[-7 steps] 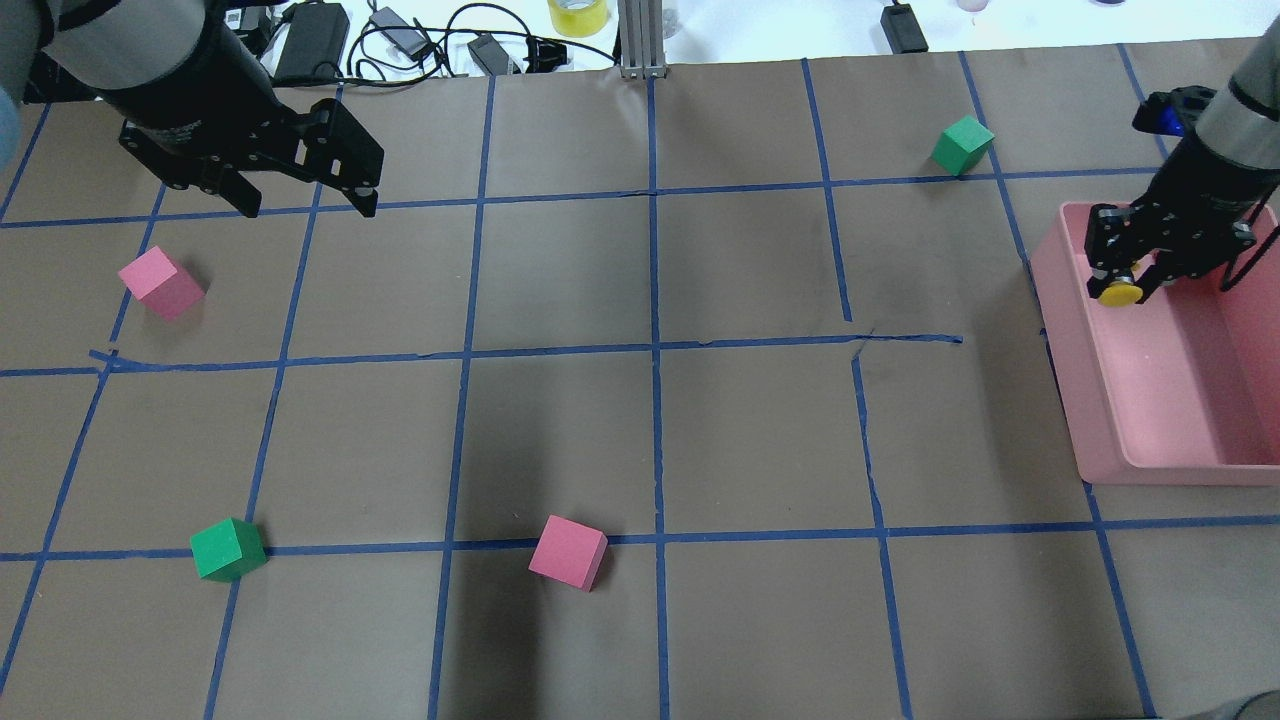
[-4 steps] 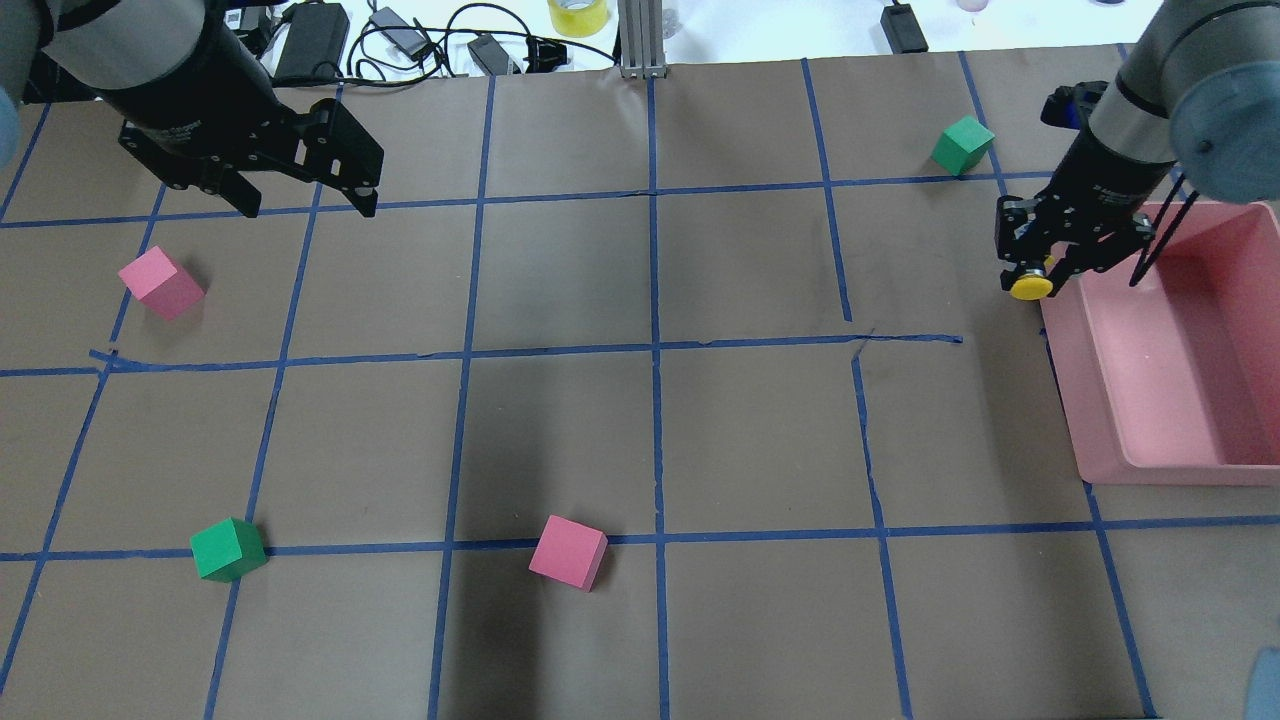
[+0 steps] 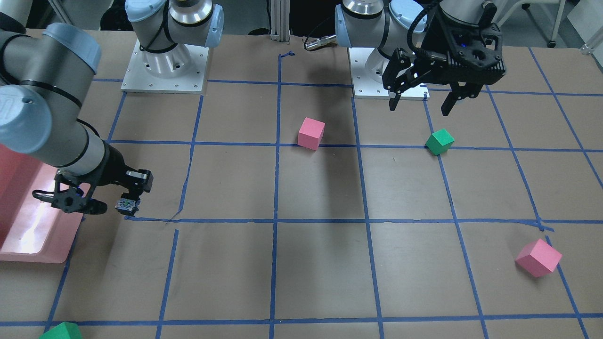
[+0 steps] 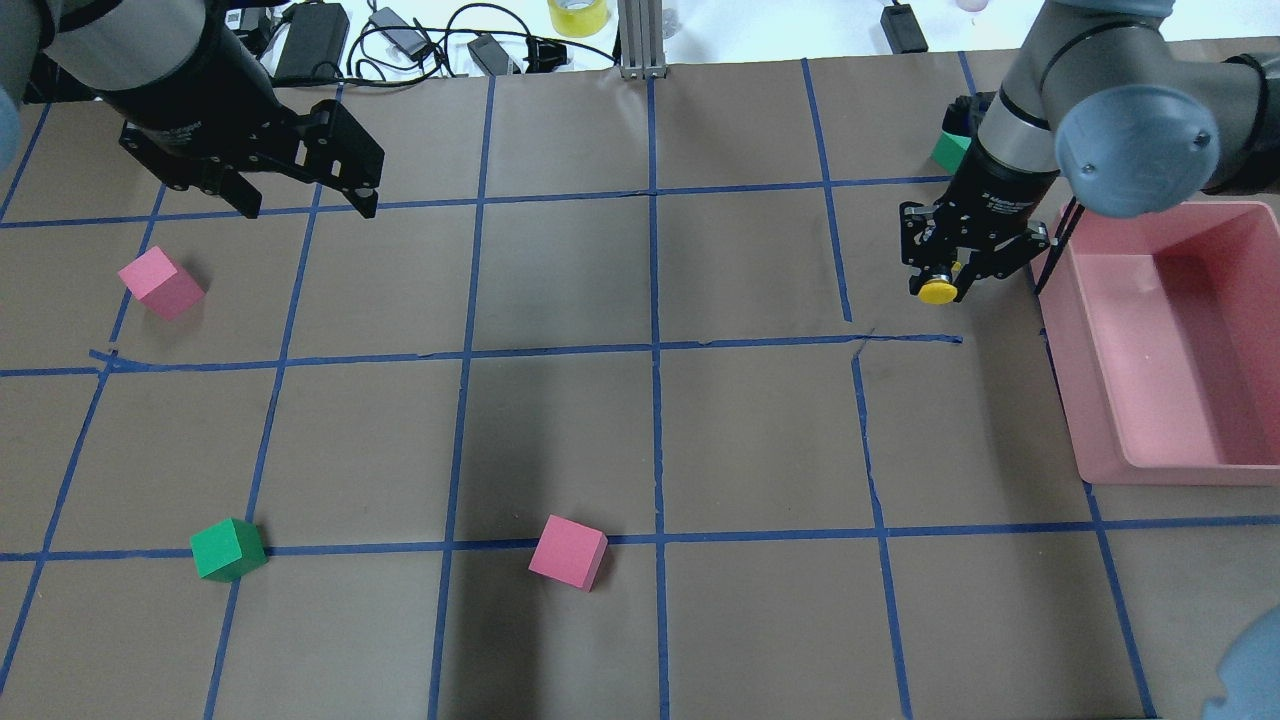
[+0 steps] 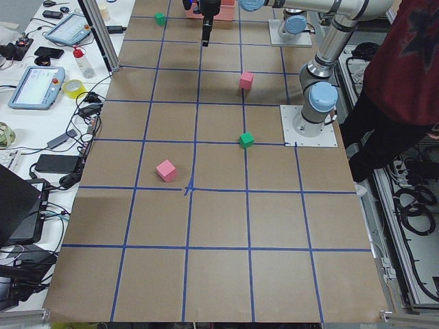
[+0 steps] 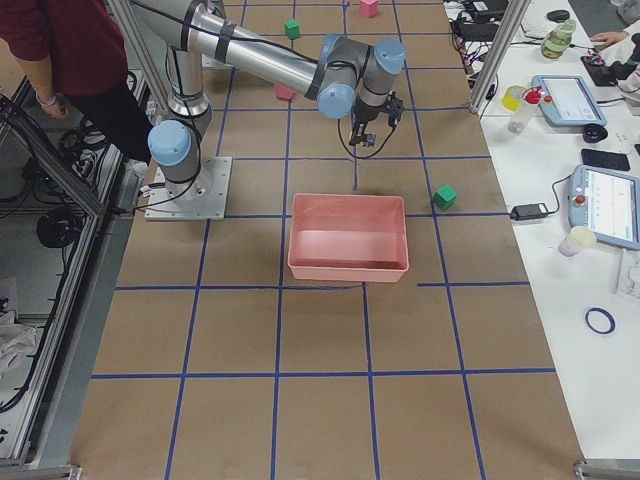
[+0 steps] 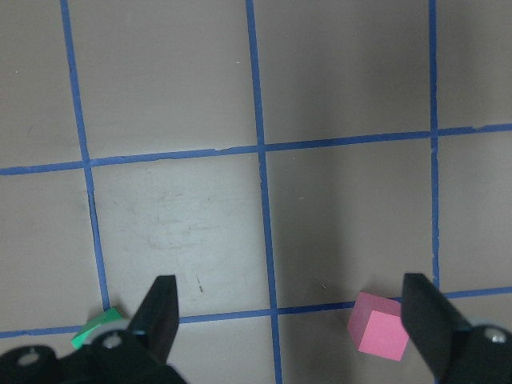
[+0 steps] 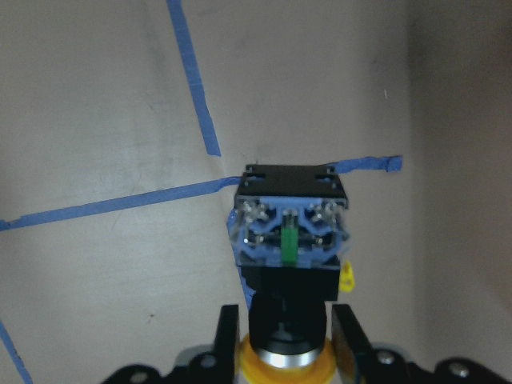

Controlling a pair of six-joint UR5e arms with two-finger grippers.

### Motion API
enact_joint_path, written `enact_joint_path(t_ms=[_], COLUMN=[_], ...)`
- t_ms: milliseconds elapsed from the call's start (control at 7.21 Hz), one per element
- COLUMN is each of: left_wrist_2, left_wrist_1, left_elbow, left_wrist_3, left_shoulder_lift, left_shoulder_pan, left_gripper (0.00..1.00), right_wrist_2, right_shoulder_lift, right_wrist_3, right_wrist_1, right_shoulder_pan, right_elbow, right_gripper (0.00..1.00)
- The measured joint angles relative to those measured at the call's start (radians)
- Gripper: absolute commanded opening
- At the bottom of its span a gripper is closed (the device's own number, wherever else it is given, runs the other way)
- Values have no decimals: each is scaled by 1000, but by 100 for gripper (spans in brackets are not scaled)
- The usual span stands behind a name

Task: Align button upright
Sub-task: 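Lift the switch out of the tray and carry it toward table center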

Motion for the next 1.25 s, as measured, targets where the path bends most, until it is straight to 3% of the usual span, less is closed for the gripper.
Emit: enact_joint_path(t_ms=[1248], left_wrist_2=[0], left_wrist_1=[0], left_elbow=[0], left_wrist_3=[0], left_shoulder_lift=[0], left_shoulder_pan=[0], left_gripper=[100], right_wrist_2=[89], right_shoulder_lift=[126], right_wrist_3=[133], right_wrist_1=[-183], right_shoulder_pan=[203], right_elbow=[-7], right_gripper=[0])
